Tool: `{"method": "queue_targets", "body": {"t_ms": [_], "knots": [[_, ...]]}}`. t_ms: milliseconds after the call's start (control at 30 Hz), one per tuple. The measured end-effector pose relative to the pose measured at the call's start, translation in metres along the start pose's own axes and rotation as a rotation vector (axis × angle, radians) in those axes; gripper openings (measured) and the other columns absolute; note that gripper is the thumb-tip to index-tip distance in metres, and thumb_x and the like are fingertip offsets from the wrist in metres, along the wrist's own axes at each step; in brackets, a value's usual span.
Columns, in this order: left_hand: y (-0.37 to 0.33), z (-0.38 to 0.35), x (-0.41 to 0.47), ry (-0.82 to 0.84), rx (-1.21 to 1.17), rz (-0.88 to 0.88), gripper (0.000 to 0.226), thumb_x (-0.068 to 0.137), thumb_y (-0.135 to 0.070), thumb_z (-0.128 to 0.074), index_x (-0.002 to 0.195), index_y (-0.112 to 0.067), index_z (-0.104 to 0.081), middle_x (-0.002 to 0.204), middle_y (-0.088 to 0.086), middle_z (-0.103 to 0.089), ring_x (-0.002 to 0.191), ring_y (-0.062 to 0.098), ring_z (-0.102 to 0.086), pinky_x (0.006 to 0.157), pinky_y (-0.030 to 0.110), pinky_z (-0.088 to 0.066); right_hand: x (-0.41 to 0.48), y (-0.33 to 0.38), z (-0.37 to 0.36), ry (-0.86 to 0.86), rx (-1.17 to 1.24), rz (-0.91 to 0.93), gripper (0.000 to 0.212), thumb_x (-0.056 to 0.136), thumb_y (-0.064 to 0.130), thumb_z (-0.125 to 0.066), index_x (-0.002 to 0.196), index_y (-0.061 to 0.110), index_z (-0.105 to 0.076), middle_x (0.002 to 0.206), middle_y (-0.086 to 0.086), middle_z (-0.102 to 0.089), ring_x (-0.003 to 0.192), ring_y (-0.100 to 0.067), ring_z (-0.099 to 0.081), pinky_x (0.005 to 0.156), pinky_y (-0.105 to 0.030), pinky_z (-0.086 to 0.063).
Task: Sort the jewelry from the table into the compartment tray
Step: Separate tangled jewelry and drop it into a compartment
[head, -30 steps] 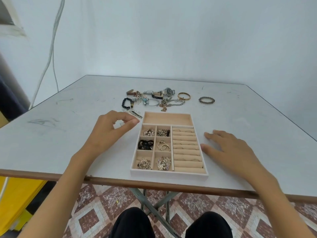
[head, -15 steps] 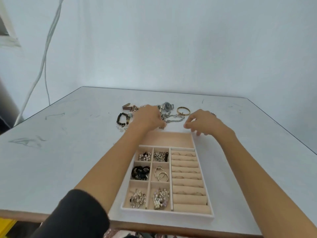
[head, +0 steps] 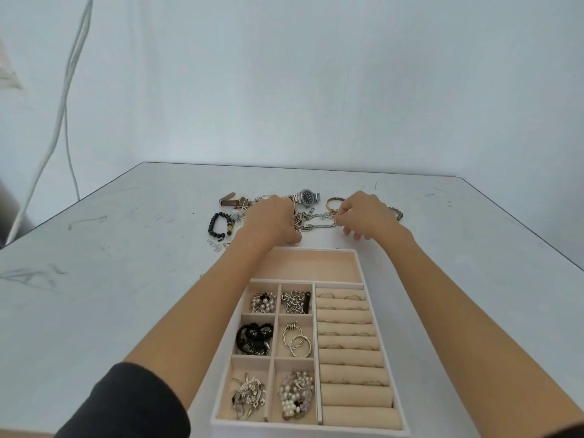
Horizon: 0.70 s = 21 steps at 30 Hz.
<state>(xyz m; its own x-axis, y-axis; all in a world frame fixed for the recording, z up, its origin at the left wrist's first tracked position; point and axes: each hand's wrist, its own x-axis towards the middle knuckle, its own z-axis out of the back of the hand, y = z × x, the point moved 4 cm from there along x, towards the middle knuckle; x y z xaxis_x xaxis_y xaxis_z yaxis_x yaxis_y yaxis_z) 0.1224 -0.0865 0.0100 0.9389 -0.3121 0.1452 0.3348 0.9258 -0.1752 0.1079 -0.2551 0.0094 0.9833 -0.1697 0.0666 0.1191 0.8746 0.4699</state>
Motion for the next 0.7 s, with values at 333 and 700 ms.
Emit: {"method": "queue_targets", "body": {"t_ms": [333, 700], "knots": [[0.019, 0.003, -0.010, -0.112, -0.129, -0.018, 0.017, 0.075, -0.035, -0.062, 0.076, -0.018, -0.067, 0.081, -0.004, -0.068, 0.074, 0.017, -0.062, 0.058, 0.023, -0.039, 0.002, -0.006, -0.009, 0.001, 0.083, 0.013, 0.013, 0.077, 0.015, -0.060, 0.085, 0.017, -0.071, 0.066, 0.006, -0.061, 0.066, -0.021, -0.057, 0.074, -0.037, -0.054], [0.052, 0.025, -0.034, -0.267, -1.470, 0.117, 0.011, 0.098, -0.015, -0.039, 0.095, -0.009, -0.048, 0.092, 0.007, -0.074, 0.090, 0.021, -0.071, 0.089, 0.042, -0.054, 0.005, -0.009, -0.013, -0.027, 0.084, 0.024, 0.013, 0.076, 0.015, -0.060, 0.082, 0.019, -0.071, 0.076, 0.000, -0.065, 0.073, -0.025, -0.060, 0.071, -0.035, -0.052]]}}
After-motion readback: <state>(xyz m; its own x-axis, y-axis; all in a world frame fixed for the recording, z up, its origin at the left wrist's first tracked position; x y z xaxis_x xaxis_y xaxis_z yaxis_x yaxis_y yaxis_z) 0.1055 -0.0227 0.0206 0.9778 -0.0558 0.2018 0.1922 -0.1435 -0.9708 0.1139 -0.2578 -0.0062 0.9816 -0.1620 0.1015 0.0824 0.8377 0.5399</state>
